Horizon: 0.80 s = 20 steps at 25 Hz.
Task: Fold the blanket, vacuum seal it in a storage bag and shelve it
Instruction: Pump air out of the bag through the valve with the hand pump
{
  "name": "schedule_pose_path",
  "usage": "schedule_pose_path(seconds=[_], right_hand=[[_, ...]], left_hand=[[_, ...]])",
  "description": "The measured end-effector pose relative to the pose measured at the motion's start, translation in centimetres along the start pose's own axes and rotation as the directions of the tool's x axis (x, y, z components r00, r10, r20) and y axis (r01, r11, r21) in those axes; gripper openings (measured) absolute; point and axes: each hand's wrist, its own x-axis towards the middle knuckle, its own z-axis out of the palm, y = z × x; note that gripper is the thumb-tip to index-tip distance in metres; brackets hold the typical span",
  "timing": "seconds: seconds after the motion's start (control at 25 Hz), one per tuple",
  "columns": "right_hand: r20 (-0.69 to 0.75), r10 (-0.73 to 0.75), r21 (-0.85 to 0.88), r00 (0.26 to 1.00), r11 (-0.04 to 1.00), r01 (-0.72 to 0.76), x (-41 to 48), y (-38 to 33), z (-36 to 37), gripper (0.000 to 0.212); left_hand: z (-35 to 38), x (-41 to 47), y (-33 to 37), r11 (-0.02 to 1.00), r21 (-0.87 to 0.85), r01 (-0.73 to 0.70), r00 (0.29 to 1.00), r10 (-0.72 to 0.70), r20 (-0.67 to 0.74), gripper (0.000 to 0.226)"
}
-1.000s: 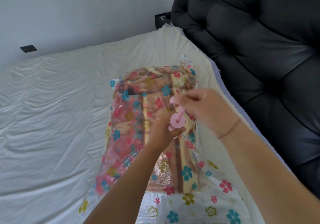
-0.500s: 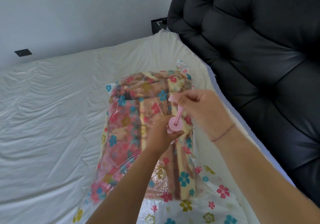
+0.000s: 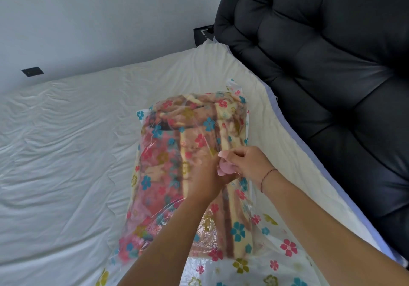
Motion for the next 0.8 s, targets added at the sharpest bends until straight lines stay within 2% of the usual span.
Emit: schedule_pose_path(seconds=[0.04,0.2,0.24,0.32,0.36,0.4,0.48,0.56,0.6,0.68,0.76,0.8], right_hand=[[0.0,-0.005,0.023,1.0,1.0,0.005,0.1,-0.5,-0.2,0.024],[-0.125,-0.27,0.21,0.955,0.933,0.292,-0.1,-4.7,-3.6,0.028],[-0.123,-0.256,0.177,0.959,0.945,0.275,0.1,-4.0,-3.3,0.029],[-0.08,-0.078,0.032,0.994,0.996,0.081,0.4,-0.8,-0.9,0.027],[-0.046,0.009,0.019,0.999,1.0,-0.008,0.2,0.1,0.1,0.023],[-0.017,0.032,0.027,0.999,0.999,-0.031,0.2,0.1,0.4,0.022],[-0.052,-0.103,0.053,0.993,0.993,0.106,0.2,-2.3,-1.2,0.027],[-0.116,-0.258,0.157,0.959,0.949,0.274,0.2,-4.7,-2.8,0.03],[-0.112,-0.282,0.145,0.953,0.944,0.297,0.4,-4.4,-2.7,0.033],[-0.069,-0.144,0.026,0.987,0.989,0.146,0.9,-1.3,-0.9,0.036],[-0.011,0.031,0.005,0.999,0.999,-0.031,0.4,0.7,0.9,0.026],[-0.004,0.02,0.026,1.0,0.999,-0.02,0.3,0.2,0.5,0.024]], left_hand=[[-0.1,-0.2,-0.1,1.0,-0.01,0.01,1.0,-0.01,-0.005,0.04],[-0.7,0.6,-0.8,0.998,-0.042,0.038,0.999,-0.039,-0.016,0.038],[-0.7,0.6,-0.4,0.999,-0.031,0.024,1.0,-0.024,-0.009,0.039],[-0.3,0.5,0.0,1.0,-0.007,-0.003,1.0,0.003,0.015,0.043],[-0.1,0.2,0.0,1.0,0.0,-0.011,1.0,0.011,0.02,0.045],[0.0,-0.2,-0.2,1.0,0.002,-0.002,1.0,0.002,0.01,0.044],[-0.6,-0.1,-1.0,0.999,-0.024,0.028,0.999,-0.029,-0.021,0.04],[-1.2,0.3,-1.3,0.999,-0.028,0.04,0.999,-0.04,-0.017,0.037],[-1.3,0.4,-1.1,0.999,-0.027,0.037,0.999,-0.037,-0.006,0.036],[-1.0,0.3,-0.5,1.0,-0.008,0.027,0.999,-0.026,0.018,0.037],[-0.3,-0.1,-0.4,0.999,0.014,0.03,0.999,-0.03,0.023,0.039],[-0.2,-0.4,-0.5,0.999,0.008,0.034,0.999,-0.034,0.004,0.04]])
